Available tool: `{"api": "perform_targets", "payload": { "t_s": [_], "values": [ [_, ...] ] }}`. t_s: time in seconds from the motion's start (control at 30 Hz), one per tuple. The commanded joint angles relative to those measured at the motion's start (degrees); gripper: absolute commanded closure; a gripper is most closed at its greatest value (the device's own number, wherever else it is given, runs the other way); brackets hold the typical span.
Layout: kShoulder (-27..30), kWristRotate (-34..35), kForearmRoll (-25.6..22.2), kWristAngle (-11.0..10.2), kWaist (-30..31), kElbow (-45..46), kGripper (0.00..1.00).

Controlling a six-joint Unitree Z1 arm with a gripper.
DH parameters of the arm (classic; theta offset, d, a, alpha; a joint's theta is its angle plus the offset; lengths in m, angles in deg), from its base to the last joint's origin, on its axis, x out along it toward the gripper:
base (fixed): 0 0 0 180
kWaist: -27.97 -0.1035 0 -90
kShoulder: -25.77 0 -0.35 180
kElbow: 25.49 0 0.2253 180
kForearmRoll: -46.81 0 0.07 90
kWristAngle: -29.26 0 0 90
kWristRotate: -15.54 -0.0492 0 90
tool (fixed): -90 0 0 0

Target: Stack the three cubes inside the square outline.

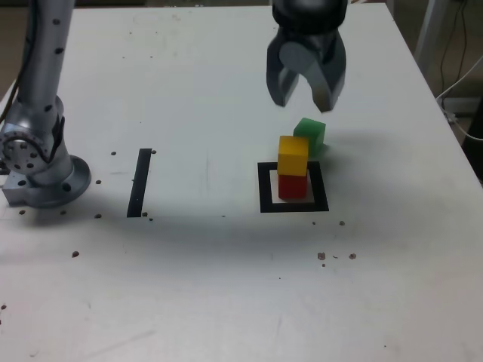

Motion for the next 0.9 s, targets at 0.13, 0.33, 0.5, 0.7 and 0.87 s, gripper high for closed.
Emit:
{"api": "perform_targets", "payload": {
  "t_s": [0.13, 0.33, 0.5, 0.7, 0.87],
  "values": [
    [-3.3, -2.2, 1.6, 1.2, -0.9, 0.8, 0.01],
    [-4.7, -2.9, 3.8, 1.3, -1.6, 2.1, 0.02],
    [-5.5, -3.0, 5.7, 2.1, -1.6, 3.7, 0.03],
    [-6.2, -3.1, 7.2, 2.5, -1.6, 4.9, 0.03],
    [-6.8, -3.3, 8.1, 1.9, -2.2, 5.3, 0.09]
  ]
}}
